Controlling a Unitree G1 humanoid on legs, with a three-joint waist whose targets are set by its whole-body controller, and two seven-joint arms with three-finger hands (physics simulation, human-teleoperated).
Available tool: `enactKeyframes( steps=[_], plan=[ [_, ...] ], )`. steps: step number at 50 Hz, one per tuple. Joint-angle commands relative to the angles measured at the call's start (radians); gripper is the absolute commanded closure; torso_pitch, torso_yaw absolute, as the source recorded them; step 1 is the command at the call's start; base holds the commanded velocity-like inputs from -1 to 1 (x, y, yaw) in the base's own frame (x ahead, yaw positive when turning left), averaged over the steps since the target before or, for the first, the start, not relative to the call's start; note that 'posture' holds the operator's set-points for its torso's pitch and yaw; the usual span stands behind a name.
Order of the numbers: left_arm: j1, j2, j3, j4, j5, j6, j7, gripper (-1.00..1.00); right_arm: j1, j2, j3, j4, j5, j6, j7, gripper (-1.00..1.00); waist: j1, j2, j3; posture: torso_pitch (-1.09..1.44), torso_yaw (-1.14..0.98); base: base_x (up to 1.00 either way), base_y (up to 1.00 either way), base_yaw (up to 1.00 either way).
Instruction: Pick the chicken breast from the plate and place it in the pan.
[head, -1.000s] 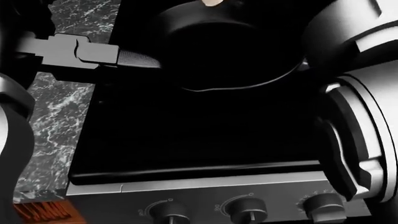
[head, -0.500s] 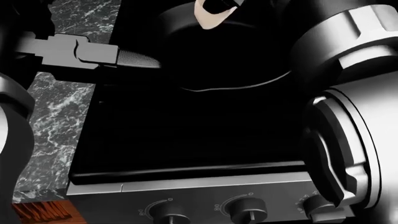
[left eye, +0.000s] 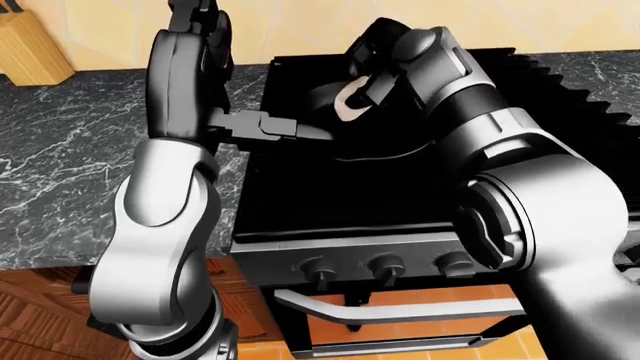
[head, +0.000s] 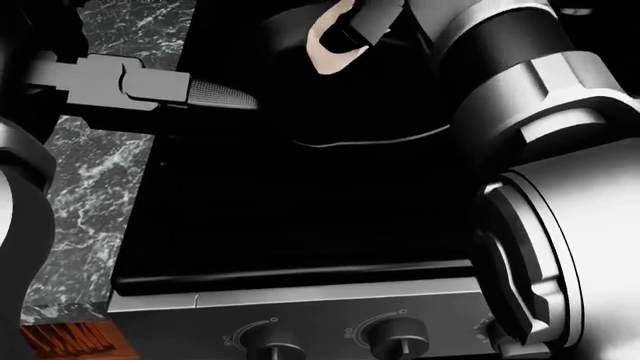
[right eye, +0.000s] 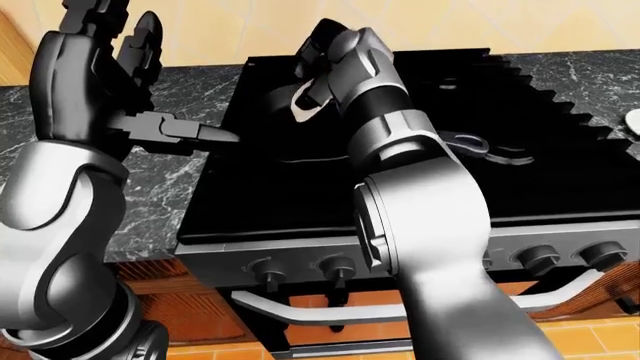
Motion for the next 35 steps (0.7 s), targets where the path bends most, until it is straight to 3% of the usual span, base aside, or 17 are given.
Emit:
enactKeyframes(
  steps=[1, 25, 26, 27, 28, 29, 35],
  plan=[
    [-0.027, 0.006, 0.008, -0.018, 0.003, -0.029, 0.003, -1.0, -0.036, -0.009, -0.001, -0.04, 0.004, -0.023, -0.02, 1.0, 0.0, 0.002, -0.03, 0.0, 0.0, 0.0, 0.0, 0.0],
    [-0.024, 0.007, 0.006, -0.019, 0.005, -0.031, 0.001, -1.0, -0.008, 0.003, 0.007, -0.039, 0.015, -0.027, -0.038, 1.0, 0.001, 0.001, -0.033, 0.0, 0.0, 0.0, 0.0, 0.0],
    [-0.025, 0.006, 0.005, -0.02, 0.005, -0.03, 0.001, -1.0, -0.007, 0.003, 0.007, -0.039, 0.015, -0.025, -0.038, 0.51, 0.001, 0.001, -0.033, 0.0, 0.0, 0.0, 0.0, 0.0],
    [-0.026, 0.006, 0.004, -0.021, 0.006, -0.027, 0.002, -1.0, -0.007, 0.002, 0.008, -0.039, 0.013, -0.025, -0.038, 0.26, 0.001, 0.001, -0.033, 0.0, 0.0, 0.0, 0.0, 0.0],
    [-0.025, 0.006, 0.004, -0.021, 0.006, -0.028, 0.002, -1.0, -0.007, 0.002, 0.007, -0.039, 0.013, -0.023, -0.041, -0.59, 0.001, 0.001, -0.033, 0.0, 0.0, 0.0, 0.0, 0.0],
    [-0.025, 0.006, 0.004, -0.019, 0.006, -0.03, 0.002, -1.0, -0.006, 0.002, 0.009, -0.039, 0.011, -0.021, -0.037, -1.0, 0.001, 0.001, -0.033, 0.0, 0.0, 0.0, 0.0, 0.0],
    [-0.025, 0.006, 0.006, -0.019, 0.006, -0.031, 0.001, -1.0, -0.01, 0.0, 0.006, -0.039, 0.011, -0.019, -0.041, -1.0, 0.001, 0.001, -0.033, 0.0, 0.0, 0.0, 0.0, 0.0]
  ],
)
